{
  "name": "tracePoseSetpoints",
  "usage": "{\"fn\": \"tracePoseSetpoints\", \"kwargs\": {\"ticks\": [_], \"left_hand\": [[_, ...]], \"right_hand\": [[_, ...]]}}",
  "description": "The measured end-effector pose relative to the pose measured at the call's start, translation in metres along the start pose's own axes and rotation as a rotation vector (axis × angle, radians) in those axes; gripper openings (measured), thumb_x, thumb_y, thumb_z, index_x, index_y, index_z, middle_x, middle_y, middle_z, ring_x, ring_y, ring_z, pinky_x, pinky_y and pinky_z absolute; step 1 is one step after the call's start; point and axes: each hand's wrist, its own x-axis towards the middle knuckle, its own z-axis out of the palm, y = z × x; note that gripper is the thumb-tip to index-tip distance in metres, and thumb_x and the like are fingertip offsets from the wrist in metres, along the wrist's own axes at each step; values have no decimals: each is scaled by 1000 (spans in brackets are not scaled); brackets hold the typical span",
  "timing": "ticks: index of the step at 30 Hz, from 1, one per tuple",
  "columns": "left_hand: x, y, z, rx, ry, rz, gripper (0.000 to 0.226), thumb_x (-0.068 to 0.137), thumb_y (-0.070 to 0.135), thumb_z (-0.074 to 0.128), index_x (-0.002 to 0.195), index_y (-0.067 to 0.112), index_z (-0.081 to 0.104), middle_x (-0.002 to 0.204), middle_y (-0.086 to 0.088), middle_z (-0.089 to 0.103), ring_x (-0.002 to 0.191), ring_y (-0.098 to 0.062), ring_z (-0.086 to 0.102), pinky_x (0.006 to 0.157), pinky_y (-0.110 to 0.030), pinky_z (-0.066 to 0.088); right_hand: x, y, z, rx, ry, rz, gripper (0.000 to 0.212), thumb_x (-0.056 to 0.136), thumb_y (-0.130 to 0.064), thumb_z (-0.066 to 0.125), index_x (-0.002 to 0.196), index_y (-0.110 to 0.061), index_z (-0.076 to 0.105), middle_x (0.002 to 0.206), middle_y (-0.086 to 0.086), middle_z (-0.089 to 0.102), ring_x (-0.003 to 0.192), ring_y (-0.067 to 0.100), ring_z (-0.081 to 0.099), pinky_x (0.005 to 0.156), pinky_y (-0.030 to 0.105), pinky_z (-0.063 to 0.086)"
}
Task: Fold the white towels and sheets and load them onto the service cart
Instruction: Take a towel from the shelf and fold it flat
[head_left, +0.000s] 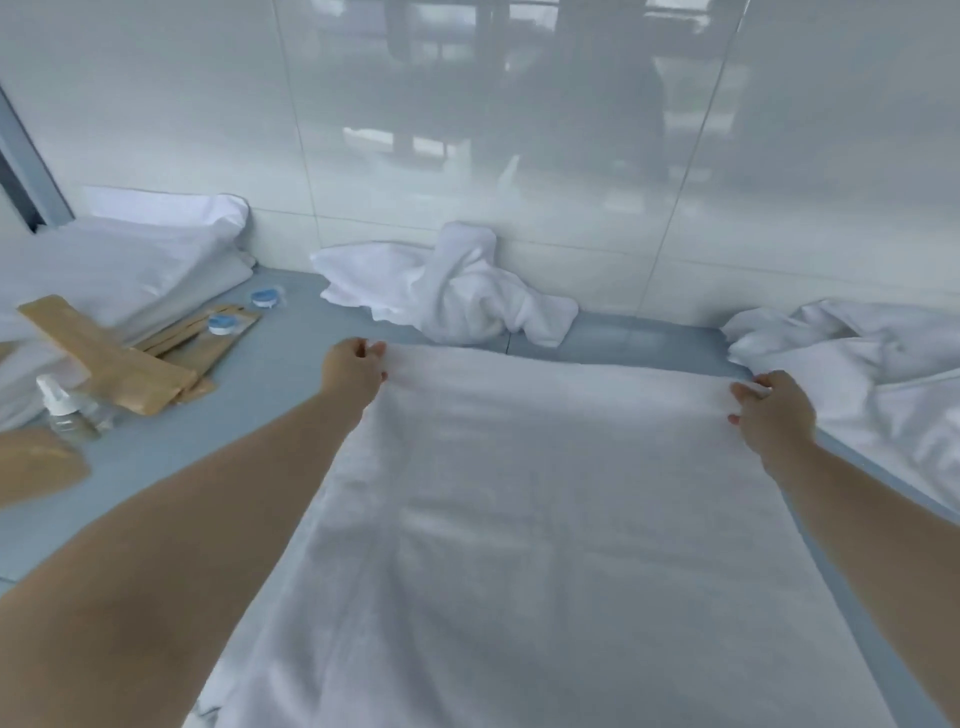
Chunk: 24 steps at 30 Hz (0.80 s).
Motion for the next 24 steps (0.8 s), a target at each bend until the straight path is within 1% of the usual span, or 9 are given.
{"fn": "tracePoseSetpoints", "kwargs": {"ticks": [1,3,5,7,9,12,17,21,24], "left_hand": [[0,-7,5,134,-11,47,12,95,20,58,102,10,59,105,-11,60,99,-29,63,97,-44,48],[-4,-16,13,428,-38,206,41,93,20,61,130,9,50,133,-13,50,125,-31,46,105,-38,36],[-17,-17,25,686,-87,421,52,92,22,61,139,9,43,149,-15,35,140,-30,27,114,-38,23],[-36,-18,46,952,-251,544,58,94,39,53,146,22,35,159,-7,19,147,-26,9,118,-45,12],[-54,-23,68,1142,-439,535,66,93,61,36,151,36,18,162,3,4,148,-23,-5,117,-51,-1],[-56,-37,78,1266,-524,473,72,86,76,16,150,46,0,161,11,-7,148,-21,-11,116,-54,-8],[-20,-49,35,1292,-390,388,72,86,75,7,150,45,-4,161,12,-9,148,-16,-11,118,-48,-6],[-7,-40,2,1350,-326,255,63,96,61,9,153,36,0,162,7,-5,148,-21,-10,118,-50,-5],[-35,-29,2,1340,-287,325,59,100,52,15,154,30,4,163,0,0,149,-23,-8,118,-50,-4]], "right_hand": [[-2,4,7,-48,-29,2,25,93,-18,59,113,-8,51,107,18,55,100,39,59,75,45,48],[-9,9,17,-183,-48,-88,41,90,-15,62,127,-8,46,129,18,46,120,38,46,93,44,40],[-26,5,27,-371,-79,-277,53,90,-21,64,137,-12,41,149,16,30,138,34,27,110,46,28],[-47,-6,44,-579,-220,-422,56,94,-41,54,144,-27,35,160,6,13,147,25,9,115,50,13],[-64,-18,65,-742,-437,-450,57,95,-60,34,148,-42,22,161,-10,-1,148,16,-5,115,56,0],[-70,-16,78,-884,-620,-434,62,90,-73,14,147,-52,3,159,-17,-10,148,13,-9,113,58,-6],[-39,14,47,-949,-518,-303,65,88,-72,5,148,-49,-5,160,-11,-12,148,14,-8,117,52,-5],[-28,24,23,-983,-444,-200,65,92,-65,6,152,-39,0,161,-6,-8,148,15,-7,116,55,-4],[-55,14,17,-998,-393,-229,63,94,-63,9,152,-39,1,161,-5,-8,148,18,-11,115,59,-3]]}}
